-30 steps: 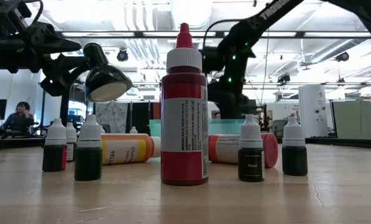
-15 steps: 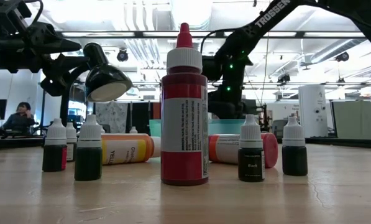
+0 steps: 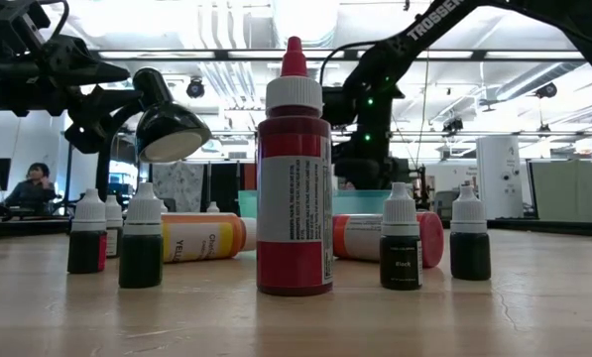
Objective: Pick & Place food coloring
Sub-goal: Put the small red food coloring bottle into the bin, then put the bottom right small green food coloring bottle into the bin
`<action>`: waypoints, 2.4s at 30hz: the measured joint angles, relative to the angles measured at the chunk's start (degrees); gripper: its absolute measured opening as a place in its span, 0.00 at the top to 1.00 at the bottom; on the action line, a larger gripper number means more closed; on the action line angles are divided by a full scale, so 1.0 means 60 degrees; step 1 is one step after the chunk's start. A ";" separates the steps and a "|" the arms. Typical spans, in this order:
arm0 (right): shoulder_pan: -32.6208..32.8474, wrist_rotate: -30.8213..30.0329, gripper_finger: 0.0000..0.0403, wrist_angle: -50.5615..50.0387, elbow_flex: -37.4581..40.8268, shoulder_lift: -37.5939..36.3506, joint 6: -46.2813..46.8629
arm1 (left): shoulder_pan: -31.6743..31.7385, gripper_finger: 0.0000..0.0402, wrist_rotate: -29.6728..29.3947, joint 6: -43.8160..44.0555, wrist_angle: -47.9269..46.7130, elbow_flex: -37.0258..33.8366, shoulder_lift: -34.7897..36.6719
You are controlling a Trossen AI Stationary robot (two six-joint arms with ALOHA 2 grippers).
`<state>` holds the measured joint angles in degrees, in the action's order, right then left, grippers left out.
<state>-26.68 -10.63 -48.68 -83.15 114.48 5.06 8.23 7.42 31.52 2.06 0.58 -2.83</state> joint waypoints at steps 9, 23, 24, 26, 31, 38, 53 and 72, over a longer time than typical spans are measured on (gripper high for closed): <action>0.0000 0.0002 0.57 -0.0090 0.0004 -0.1045 -0.0168 | -0.0007 0.74 0.0002 0.0000 0.0002 -0.0001 0.0000; 0.1483 0.2322 0.56 0.0288 0.0000 -0.2739 -0.2697 | -0.0007 0.74 0.0000 -0.0002 -0.0002 0.0000 0.0000; 0.1729 0.2376 0.57 0.0422 0.0000 -0.2692 -0.3096 | -0.0007 0.74 0.0000 -0.0002 0.0002 0.0000 0.0000; 0.2190 0.2386 0.57 0.0692 0.0000 -0.2561 -0.4232 | -0.0007 0.74 0.0001 0.0002 0.0001 -0.0002 0.0000; 0.3215 0.2306 0.59 0.0826 0.0004 -0.2084 -0.6664 | -0.0004 0.74 0.0000 0.0002 -0.0001 -0.0004 0.0000; 0.4351 0.2277 0.60 -0.0080 0.0004 -0.1906 -0.5402 | 0.0000 0.74 0.0000 0.0001 0.0002 -0.0003 0.0000; 0.6293 0.2625 0.62 -0.1318 0.0069 -0.1906 -0.2373 | 0.0000 0.74 0.0002 -0.0002 0.0002 -0.0002 0.0000; 0.8549 0.2851 0.44 0.1267 0.0969 -0.1506 -0.2459 | 0.0000 0.74 0.0000 0.0001 -0.0001 -0.0001 0.0000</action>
<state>24.62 6.47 -41.08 -77.34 105.44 -9.69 8.23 7.42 31.52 2.05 0.57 -2.83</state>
